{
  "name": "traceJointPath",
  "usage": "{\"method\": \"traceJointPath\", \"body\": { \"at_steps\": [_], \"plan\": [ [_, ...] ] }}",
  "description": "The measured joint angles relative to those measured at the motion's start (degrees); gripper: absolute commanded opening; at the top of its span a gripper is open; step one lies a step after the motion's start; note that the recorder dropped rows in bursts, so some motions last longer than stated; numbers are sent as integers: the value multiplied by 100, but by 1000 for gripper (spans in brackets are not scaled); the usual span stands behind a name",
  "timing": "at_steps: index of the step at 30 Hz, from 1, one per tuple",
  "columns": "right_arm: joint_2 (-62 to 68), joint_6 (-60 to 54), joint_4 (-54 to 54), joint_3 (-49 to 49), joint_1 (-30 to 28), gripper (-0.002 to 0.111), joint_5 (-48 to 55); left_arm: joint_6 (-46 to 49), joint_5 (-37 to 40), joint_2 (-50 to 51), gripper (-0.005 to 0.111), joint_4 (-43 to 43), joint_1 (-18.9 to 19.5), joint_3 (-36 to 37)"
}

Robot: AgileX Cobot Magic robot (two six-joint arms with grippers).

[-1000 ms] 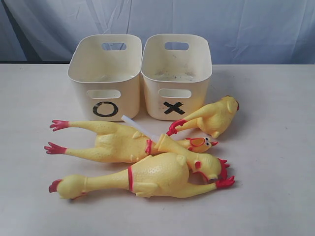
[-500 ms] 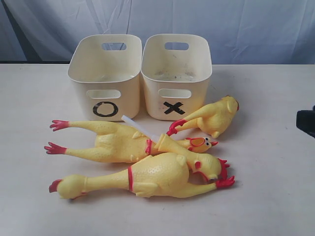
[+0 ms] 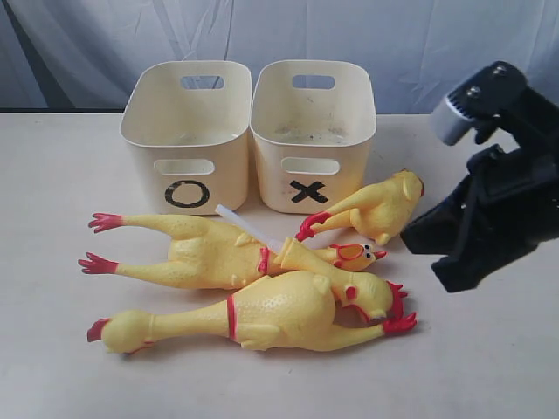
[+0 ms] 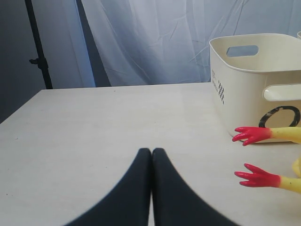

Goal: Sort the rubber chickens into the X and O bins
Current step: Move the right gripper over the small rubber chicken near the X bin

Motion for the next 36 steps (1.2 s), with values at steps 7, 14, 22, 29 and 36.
{"method": "traceJointPath", "body": {
  "at_steps": [7, 14, 22, 29, 36],
  "plan": [
    [1147, 242, -845, -685, 664, -1, -39, 0, 0, 0, 0, 0, 0, 0],
    [1976, 288, -1284, -1002, 914, -1, -439, 0, 0, 0, 0, 0, 0, 0],
    [2026, 288, -1519, -1054, 914, -1, -1076, 0, 0, 0, 0, 0, 0, 0],
    [2040, 288, -1776, -1054, 914, -1, -942, 0, 0, 0, 0, 0, 0, 0],
    [2040, 288, -1727, -1054, 914, -1, -1405, 0, 0, 0, 0, 0, 0, 0]
  ]
}}
